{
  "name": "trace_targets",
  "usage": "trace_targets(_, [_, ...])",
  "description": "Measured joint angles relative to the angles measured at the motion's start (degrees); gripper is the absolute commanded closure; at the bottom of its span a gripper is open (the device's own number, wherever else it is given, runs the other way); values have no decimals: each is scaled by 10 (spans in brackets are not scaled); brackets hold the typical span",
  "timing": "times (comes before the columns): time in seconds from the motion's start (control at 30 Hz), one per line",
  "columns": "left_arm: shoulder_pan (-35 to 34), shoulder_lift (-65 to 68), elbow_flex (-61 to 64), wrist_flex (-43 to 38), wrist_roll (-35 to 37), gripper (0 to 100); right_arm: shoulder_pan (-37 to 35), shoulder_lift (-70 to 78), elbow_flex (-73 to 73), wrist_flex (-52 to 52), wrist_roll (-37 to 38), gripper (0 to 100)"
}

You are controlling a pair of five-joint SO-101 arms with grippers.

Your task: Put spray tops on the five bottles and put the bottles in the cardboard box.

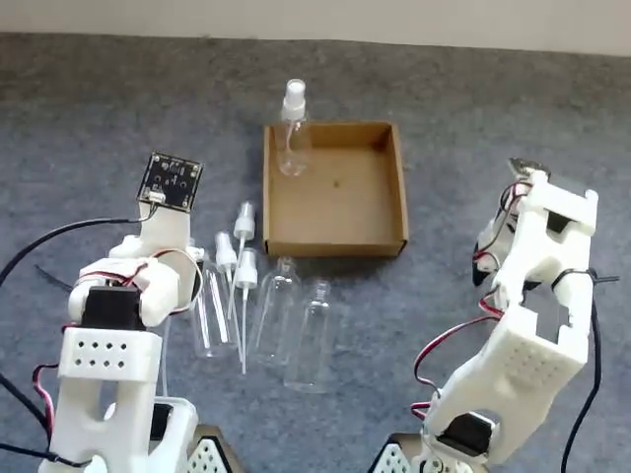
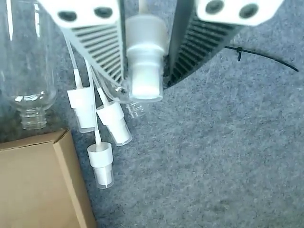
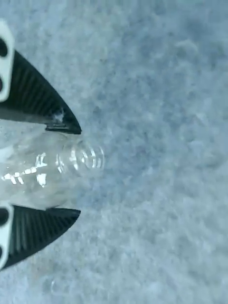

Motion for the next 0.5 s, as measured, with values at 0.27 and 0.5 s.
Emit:
trace_targets(0.27, [0,0,0,0,0,995,2,0,0,14,18,728])
trace_targets(0.5, [0,0,0,0,0,995,-2,1,-5,38,51,690])
